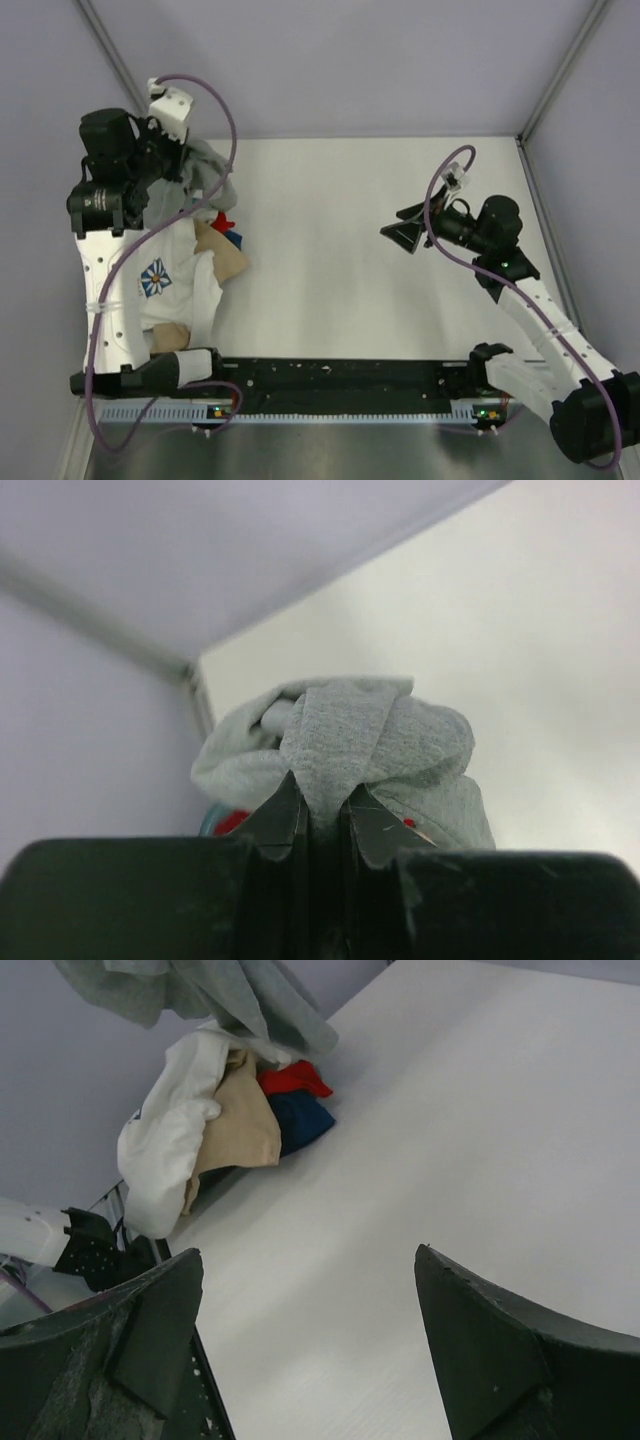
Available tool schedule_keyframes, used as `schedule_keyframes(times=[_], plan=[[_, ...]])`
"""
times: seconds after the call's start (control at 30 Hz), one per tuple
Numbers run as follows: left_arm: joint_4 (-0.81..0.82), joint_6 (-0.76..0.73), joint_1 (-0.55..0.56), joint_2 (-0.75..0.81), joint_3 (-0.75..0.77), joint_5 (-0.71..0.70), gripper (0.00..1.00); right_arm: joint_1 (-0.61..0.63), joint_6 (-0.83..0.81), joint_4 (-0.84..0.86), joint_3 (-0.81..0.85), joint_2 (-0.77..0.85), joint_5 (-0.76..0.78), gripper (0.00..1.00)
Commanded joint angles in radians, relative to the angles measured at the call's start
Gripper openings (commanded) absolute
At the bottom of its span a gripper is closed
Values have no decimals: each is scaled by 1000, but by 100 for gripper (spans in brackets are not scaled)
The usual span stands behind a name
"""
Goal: Fold and stack the t-shirts
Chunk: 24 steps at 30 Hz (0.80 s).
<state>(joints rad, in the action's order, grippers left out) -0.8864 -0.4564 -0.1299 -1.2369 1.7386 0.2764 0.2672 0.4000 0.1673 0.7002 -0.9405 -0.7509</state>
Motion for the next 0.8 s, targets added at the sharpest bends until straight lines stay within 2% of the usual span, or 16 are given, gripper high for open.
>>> schedule_keyframes(times=[0.0, 0.07, 0.13, 0.23, 0.3, 0.37, 0.43, 0.5, 0.57, 0.63, 0.7, 0.77], plan=[[9, 47, 287, -73, 241, 159, 0, 18, -4, 20, 120, -20, -11, 85], [-16, 56, 384, -131, 280, 271, 0, 15, -12, -14, 154, -32, 24, 87], [-19, 65, 447, -179, 277, 372, 0, -9, -33, -80, 174, -46, 131, 88], [-23, 73, 527, -246, 273, 406, 1, -98, 14, -109, 162, -57, 174, 87], [-7, 73, 530, -272, 253, 470, 1, -135, 17, -150, 166, -57, 221, 87], [9, 55, 526, -289, 214, 443, 2, -137, -44, -291, 200, -66, 336, 85], [15, -65, 509, -309, 98, 403, 7, -137, -97, -403, 228, -95, 454, 83], [27, -209, 500, -328, -40, 341, 30, -135, -121, -463, 228, -124, 537, 81], [105, -228, 475, -345, -184, 249, 62, -137, -125, -498, 219, -156, 564, 78], [190, -185, 425, -363, -249, 163, 95, -123, -115, -525, 209, -193, 574, 75], [176, -142, 359, -377, -232, 197, 99, -82, -105, -549, 216, -228, 604, 72], [124, -99, 305, -374, -199, 245, 99, 28, -137, -575, 226, -263, 627, 69]])
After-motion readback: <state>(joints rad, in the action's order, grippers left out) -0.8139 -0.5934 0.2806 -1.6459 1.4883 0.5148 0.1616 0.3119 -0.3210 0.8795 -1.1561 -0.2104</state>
